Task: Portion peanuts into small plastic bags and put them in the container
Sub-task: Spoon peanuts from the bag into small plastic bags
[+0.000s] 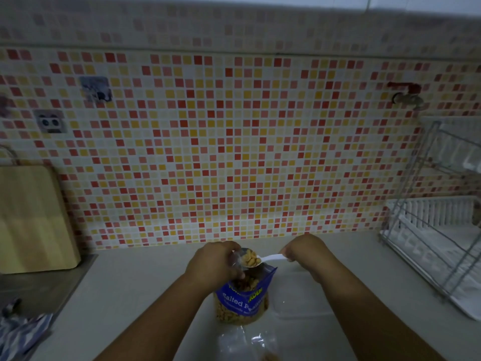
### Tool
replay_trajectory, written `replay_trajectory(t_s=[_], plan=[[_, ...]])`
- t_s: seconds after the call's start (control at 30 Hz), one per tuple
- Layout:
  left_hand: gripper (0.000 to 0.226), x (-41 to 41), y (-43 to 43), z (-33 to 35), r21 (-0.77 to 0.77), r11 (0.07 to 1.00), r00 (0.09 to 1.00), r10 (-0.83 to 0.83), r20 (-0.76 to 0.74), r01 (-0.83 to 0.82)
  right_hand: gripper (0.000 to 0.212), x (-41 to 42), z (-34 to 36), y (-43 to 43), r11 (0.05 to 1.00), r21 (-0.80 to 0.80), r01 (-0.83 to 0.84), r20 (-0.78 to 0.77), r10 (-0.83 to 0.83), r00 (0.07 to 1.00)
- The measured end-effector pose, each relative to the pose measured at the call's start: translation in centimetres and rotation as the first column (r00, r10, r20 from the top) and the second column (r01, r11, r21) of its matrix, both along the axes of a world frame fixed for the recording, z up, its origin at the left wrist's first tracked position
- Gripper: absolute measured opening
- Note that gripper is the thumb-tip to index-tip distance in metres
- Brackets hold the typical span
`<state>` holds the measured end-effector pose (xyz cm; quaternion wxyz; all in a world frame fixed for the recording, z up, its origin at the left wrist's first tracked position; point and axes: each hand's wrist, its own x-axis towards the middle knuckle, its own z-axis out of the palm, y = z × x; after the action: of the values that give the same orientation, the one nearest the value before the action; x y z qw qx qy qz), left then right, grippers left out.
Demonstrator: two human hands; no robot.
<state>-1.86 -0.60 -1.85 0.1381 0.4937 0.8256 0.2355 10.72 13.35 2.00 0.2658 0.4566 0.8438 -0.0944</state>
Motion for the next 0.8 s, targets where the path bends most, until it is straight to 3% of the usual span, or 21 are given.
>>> replay_trajectory(t_s=[0.07, 0.2, 0.37, 0.43, 0.53, 0.67, 0.73, 0.8], plan=[[0.054, 0.3, 0.3, 0.0, -0.002, 1.0, 1.0, -0.012, -0.018, 0.012, 0.037, -0.3, 0.0, -0.5, 0.998, 0.003, -0.059, -0.002, 0.059, 0.998], [0.055, 0.5, 0.8, -0.5, 0.016, 1.0, 1.0, -0.002, 0.011, 0.002, 0.037, -0.5, 0.0, -1.4, 0.999, -0.007, -0.041, -0.167, 0.039, 0.985], [0.058, 0.4, 1.0, -0.9, 0.071, 0.997, 0.993, 0.007, 0.12, -0.016, 0.025, 0.4, -0.9, -2.4, 0.99, 0.137, -0.045, -0.637, 0.123, 0.761], [0.062, 0.2, 1.0, -1.0, 0.114, 0.992, 0.985, 0.036, 0.169, -0.055, 0.024, 0.5, -1.0, -2.7, 0.94, 0.311, -0.14, -0.657, 0.319, 0.683], [0.047, -0.2, 0.8, -1.2, 0.2, 0.973, 0.961, 0.061, 0.271, -0.118, 0.016, 0.8, -0.2, -3.5, 0.732, 0.625, -0.271, -0.528, 0.652, 0.543], [0.034, -0.5, 0.4, -1.4, 0.319, 0.93, 0.905, 0.034, 0.424, -0.184, 0.023, 1.9, 0.8, -3.8, 0.52, 0.827, -0.214, -0.404, 0.814, 0.418], [0.029, -0.7, 0.1, -1.2, 0.357, 0.904, 0.851, 0.014, 0.524, -0.235, 0.026, 2.4, 1.4, -3.7, 0.512, 0.85, -0.124, -0.419, 0.799, 0.431], [0.029, -1.0, -0.3, -1.1, 0.393, 0.868, 0.768, -0.022, 0.641, -0.303, 0.025, 2.6, 1.6, -3.2, 0.579, 0.815, 0.022, -0.516, 0.708, 0.482]])
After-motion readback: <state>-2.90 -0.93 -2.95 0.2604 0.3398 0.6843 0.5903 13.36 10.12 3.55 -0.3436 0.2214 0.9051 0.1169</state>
